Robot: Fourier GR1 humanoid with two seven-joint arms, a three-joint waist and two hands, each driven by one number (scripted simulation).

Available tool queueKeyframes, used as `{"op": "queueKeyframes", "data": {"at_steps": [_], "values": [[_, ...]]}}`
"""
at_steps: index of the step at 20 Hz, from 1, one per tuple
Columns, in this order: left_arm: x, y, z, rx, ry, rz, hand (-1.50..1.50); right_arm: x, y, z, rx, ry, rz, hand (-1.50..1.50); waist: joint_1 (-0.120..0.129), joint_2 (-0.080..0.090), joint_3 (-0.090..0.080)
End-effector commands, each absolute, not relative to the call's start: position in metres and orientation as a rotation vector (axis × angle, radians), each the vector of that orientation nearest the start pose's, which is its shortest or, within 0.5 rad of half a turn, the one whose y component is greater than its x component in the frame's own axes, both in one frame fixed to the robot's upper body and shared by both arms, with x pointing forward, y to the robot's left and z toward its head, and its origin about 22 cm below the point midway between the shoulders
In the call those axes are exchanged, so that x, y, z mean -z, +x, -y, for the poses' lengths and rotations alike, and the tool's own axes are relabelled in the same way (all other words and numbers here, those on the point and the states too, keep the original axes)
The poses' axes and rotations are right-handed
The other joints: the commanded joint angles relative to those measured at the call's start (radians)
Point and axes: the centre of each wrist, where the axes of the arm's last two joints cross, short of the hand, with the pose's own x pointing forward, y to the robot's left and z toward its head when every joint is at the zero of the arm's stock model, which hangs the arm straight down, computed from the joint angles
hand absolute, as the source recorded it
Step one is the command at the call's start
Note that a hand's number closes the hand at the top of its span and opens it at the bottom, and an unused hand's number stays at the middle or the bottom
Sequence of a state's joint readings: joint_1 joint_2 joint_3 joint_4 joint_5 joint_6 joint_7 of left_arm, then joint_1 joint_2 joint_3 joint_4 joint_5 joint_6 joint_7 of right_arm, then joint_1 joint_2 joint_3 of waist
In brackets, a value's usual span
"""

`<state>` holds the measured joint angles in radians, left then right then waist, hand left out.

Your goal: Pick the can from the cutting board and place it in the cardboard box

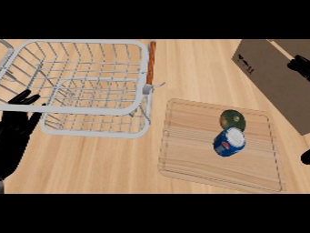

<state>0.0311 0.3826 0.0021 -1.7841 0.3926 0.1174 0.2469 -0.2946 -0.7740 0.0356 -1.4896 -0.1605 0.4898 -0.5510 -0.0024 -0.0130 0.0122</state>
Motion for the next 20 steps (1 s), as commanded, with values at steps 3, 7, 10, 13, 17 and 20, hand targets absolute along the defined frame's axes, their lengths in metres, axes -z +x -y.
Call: {"op": "queueKeyframes", "data": {"at_steps": [3,7,10,13,17,20], "values": [[-0.065,0.230,-0.325,-0.064,0.061,1.438,0.00,-0.202,0.289,0.343,-1.467,-0.164,1.773,-1.50,-0.014,0.010,-0.017],[-0.071,0.229,-0.319,-0.053,0.048,1.430,0.00,-0.201,0.286,0.314,-1.621,-0.281,1.609,-1.50,0.001,0.014,-0.015],[-0.070,0.231,-0.315,-0.055,0.060,1.455,0.00,-0.200,0.277,0.294,-1.687,-0.275,1.498,-1.50,-0.006,0.011,-0.014],[-0.068,0.222,-0.317,-0.044,0.062,1.444,0.00,-0.197,0.276,0.297,-1.692,-0.280,1.403,-1.50,-0.003,0.011,-0.013],[-0.043,0.224,-0.315,-0.043,0.038,1.441,0.00,-0.182,0.282,0.271,-1.673,-0.252,1.318,-1.50,0.000,0.014,-0.014],[-0.044,0.228,-0.313,-0.054,0.043,1.442,0.00,-0.186,0.290,0.255,-1.696,-0.273,1.273,-1.50,0.007,0.016,-0.014]]}}
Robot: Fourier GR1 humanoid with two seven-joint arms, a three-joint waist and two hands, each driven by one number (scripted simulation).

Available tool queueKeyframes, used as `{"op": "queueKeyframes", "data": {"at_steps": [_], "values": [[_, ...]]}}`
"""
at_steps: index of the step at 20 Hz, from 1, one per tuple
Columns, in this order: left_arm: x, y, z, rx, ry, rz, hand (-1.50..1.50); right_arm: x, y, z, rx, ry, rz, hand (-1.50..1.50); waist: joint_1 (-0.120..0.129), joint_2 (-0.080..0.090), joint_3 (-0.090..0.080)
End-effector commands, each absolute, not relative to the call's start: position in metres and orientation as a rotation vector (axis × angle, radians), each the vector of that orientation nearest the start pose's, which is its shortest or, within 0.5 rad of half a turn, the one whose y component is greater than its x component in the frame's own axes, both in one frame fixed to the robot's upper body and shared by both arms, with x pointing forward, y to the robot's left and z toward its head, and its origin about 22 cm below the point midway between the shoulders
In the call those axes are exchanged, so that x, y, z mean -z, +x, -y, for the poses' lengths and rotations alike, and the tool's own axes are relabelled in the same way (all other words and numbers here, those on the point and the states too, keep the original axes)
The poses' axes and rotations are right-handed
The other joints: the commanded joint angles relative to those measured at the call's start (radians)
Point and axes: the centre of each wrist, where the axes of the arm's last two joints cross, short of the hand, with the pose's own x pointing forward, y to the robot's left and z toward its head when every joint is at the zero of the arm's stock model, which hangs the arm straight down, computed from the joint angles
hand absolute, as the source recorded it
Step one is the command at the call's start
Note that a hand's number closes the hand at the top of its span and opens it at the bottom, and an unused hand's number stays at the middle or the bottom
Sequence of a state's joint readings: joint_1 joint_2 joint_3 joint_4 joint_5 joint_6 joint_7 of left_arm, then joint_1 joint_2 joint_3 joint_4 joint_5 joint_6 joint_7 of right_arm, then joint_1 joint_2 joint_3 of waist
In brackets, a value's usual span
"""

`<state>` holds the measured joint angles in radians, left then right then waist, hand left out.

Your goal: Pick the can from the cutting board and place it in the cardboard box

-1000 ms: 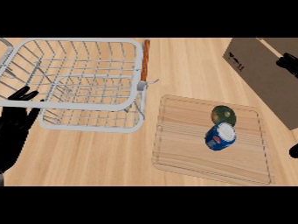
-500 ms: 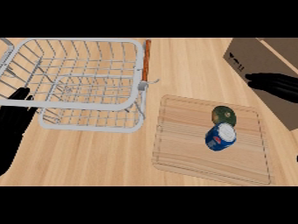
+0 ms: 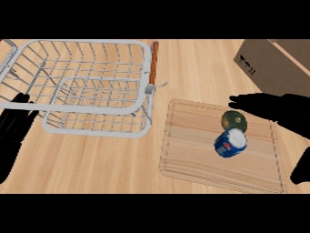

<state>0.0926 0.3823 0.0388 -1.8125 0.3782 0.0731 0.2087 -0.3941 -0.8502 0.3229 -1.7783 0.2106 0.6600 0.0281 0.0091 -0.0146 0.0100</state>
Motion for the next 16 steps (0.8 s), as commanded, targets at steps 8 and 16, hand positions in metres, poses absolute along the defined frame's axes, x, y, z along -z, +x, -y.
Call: {"op": "queueKeyframes", "data": {"at_steps": [8,16], "values": [[-0.063,0.235,-0.336,-0.053,0.042,1.443,0.00,-0.165,0.294,0.253,-1.722,-0.298,1.209,-1.50,-0.005,0.018,-0.010],[-0.061,0.240,-0.328,-0.044,0.056,1.445,0.00,-0.154,0.281,0.259,-1.727,-0.241,1.258,-1.50,-0.017,0.015,-0.010]]}}
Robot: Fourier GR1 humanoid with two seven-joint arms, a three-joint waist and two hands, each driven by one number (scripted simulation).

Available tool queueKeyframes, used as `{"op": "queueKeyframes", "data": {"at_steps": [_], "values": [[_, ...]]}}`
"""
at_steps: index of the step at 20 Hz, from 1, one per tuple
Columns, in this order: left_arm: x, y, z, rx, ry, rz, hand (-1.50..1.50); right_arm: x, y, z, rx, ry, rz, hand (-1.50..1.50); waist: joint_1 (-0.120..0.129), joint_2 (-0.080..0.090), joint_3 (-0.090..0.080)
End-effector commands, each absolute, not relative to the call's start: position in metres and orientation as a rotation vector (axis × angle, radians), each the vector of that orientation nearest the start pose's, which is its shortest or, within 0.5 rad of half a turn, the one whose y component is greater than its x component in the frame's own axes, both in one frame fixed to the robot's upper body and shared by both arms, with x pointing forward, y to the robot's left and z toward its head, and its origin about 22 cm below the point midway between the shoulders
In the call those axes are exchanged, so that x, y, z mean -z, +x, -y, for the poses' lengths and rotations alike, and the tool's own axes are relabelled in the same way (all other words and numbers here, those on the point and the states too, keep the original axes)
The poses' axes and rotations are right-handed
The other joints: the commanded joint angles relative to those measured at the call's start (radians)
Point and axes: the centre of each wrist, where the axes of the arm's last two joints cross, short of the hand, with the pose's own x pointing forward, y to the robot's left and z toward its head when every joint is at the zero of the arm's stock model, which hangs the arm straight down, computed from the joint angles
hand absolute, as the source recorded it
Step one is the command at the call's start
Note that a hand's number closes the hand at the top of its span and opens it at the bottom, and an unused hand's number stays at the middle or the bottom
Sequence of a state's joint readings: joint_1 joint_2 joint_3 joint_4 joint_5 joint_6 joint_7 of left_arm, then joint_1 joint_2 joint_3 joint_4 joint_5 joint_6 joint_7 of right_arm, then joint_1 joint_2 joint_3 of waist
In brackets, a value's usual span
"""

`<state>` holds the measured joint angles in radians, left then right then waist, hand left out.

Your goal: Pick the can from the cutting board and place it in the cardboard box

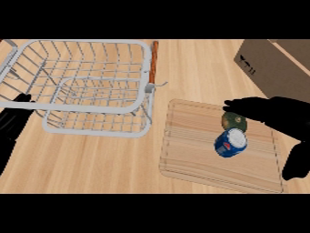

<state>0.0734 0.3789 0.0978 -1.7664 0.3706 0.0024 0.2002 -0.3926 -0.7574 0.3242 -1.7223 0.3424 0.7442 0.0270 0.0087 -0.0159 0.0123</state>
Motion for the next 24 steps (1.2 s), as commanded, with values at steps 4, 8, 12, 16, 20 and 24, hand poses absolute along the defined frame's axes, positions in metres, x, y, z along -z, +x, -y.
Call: {"op": "queueKeyframes", "data": {"at_steps": [4,8,12,16,20,24], "values": [[-0.047,0.232,-0.315,-0.042,0.069,1.452,0.00,-0.138,0.281,0.259,-1.726,-0.248,1.286,-1.50,-0.013,0.017,-0.012],[-0.073,0.245,-0.333,-0.059,0.060,1.444,0.00,-0.148,0.280,0.233,-1.751,-0.287,1.300,-1.50,-0.012,0.017,-0.012],[-0.044,0.221,-0.307,-0.061,0.057,1.434,0.00,-0.135,0.277,0.244,-1.785,-0.317,1.240,-1.50,-0.010,0.016,-0.012],[-0.045,0.218,-0.328,-0.045,0.035,1.443,0.00,-0.129,0.282,0.211,-1.782,-0.345,1.229,-1.50,-0.003,0.016,-0.013],[-0.057,0.238,-0.335,-0.047,0.059,1.444,0.00,-0.131,0.286,0.220,-1.776,-0.360,1.198,-1.50,-0.012,0.017,-0.013],[-0.054,0.247,-0.314,-0.039,0.064,1.440,0.00,-0.127,0.286,0.227,-1.804,-0.377,1.174,-1.50,-0.019,0.018,-0.012]]}}
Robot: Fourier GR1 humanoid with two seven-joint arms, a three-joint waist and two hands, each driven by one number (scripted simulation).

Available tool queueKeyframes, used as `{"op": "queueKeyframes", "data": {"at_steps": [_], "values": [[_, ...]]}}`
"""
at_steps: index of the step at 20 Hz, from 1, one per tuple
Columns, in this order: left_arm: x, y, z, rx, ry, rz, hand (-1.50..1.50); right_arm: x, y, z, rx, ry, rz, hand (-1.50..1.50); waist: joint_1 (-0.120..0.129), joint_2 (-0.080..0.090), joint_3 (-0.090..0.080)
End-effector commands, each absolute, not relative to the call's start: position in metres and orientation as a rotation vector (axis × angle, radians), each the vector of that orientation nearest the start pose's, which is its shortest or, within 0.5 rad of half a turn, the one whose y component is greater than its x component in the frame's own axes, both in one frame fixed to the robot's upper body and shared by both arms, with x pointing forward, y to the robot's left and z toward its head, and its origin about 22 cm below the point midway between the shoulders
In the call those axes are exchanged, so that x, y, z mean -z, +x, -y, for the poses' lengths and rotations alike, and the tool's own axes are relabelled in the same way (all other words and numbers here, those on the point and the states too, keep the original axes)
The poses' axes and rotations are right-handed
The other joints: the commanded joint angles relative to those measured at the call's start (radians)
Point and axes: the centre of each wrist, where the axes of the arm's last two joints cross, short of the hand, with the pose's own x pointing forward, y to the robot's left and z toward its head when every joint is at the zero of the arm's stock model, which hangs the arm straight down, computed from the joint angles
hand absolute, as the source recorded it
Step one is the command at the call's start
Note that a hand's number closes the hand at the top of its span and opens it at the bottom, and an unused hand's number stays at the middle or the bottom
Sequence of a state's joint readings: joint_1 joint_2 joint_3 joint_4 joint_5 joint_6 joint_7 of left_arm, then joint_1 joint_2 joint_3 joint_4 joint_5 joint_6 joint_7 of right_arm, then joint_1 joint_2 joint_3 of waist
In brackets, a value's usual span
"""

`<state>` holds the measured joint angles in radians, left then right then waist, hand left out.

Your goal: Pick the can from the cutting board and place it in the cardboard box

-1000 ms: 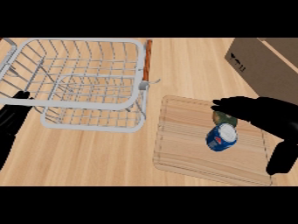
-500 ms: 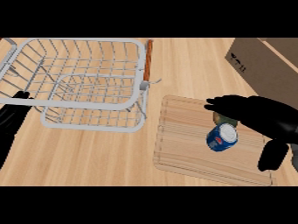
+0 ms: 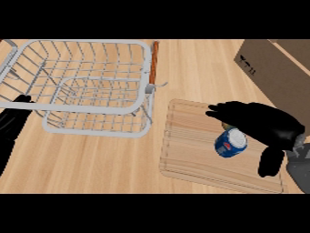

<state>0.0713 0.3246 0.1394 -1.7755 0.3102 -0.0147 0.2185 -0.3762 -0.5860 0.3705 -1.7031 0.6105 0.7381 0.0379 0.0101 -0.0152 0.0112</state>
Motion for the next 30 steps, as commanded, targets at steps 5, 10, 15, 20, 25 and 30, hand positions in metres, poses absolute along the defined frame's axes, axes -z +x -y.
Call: {"op": "queueKeyframes", "data": {"at_steps": [5,10,15,20,25,30], "values": [[-0.066,0.240,-0.315,-0.048,0.051,1.442,0.00,-0.109,0.282,0.218,-1.795,-0.406,1.157,-1.50,-0.015,0.016,-0.011],[-0.059,0.244,-0.335,-0.055,0.057,1.451,0.00,-0.099,0.290,0.207,-1.853,-0.374,1.106,-1.50,-0.011,0.018,-0.011],[-0.062,0.241,-0.311,-0.036,0.045,1.443,0.00,-0.083,0.291,0.224,-1.846,-0.403,1.081,-1.50,-0.011,0.018,-0.011],[-0.061,0.239,-0.322,-0.055,0.063,1.452,0.00,-0.073,0.302,0.218,-1.854,-0.402,1.075,-1.50,-0.008,0.018,-0.011],[-0.062,0.220,-0.330,-0.051,0.037,1.439,0.00,-0.048,0.287,0.220,-1.828,-0.398,1.066,-1.50,-0.007,0.016,-0.011],[-0.053,0.234,-0.318,-0.043,0.039,1.430,0.00,-0.068,0.301,0.226,-1.849,-0.412,1.146,1.50,-0.012,0.017,-0.011]]}}
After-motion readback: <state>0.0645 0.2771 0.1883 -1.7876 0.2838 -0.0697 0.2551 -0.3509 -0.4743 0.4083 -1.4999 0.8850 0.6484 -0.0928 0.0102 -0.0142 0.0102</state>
